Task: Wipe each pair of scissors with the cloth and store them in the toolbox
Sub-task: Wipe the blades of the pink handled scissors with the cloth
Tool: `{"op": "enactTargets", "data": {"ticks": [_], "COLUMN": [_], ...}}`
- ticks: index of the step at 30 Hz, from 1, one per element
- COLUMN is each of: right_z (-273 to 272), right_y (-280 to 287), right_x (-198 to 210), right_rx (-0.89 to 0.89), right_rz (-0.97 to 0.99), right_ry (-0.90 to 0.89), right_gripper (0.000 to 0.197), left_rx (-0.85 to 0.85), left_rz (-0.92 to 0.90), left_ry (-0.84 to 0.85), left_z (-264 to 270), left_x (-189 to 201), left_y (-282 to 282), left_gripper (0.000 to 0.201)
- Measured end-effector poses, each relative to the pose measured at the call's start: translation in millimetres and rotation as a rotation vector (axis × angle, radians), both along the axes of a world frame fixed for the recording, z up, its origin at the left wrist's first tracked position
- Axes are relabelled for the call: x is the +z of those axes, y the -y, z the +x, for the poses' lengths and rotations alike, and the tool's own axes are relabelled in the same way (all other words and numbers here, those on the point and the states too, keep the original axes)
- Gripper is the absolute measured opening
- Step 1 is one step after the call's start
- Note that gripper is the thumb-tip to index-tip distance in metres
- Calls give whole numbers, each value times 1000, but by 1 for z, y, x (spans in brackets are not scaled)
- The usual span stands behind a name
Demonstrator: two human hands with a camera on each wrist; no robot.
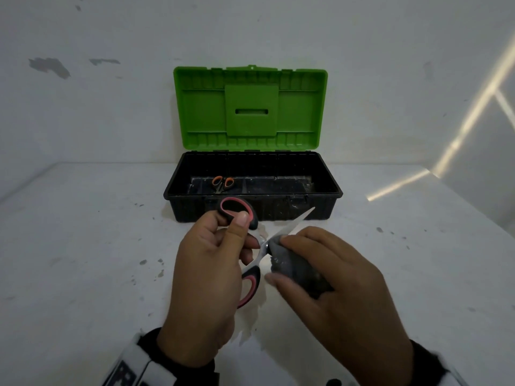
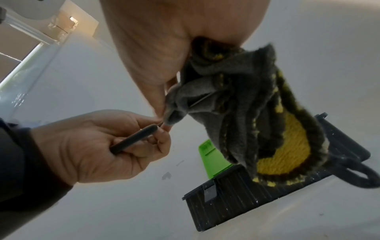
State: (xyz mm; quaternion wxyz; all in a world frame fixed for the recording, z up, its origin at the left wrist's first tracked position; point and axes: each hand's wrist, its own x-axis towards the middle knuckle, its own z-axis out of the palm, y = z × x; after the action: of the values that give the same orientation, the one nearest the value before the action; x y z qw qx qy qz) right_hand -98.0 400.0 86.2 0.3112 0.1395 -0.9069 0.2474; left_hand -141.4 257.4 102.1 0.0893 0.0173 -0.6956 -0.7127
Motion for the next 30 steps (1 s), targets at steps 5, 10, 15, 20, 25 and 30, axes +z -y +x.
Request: {"op": "enactTargets", "data": {"ticks": [5,10,15,20,25,30], "right_z": [-7,-13,-14,-19,-16,-23], "right_y": [-1,-9,-9,-19,-12,-29], "right_x": [-4,0,2,4,7,3], "right_rx": [-11,-26,-20,-3,5,-4], "right_rz": [140,140,97,135,178,74], "right_ry": [-122,-161,-155,-176,-194,-160], "right_gripper": [34,30,21,29,30,19], "left_rx": [3,6,15,12,10,-15], "left_rz": [-37,-70,-79,-96,-71,-90], "left_ry": [-12,-29,-49,-54,-65,-98], "left_z": [-1,-1,0,-1,-2,-3], "left_x": [-2,-2,-2,-2,-1,-3], "left_y": [0,2,0,-1,0,0], "left_gripper": [19,16,19,19,19,20]}}
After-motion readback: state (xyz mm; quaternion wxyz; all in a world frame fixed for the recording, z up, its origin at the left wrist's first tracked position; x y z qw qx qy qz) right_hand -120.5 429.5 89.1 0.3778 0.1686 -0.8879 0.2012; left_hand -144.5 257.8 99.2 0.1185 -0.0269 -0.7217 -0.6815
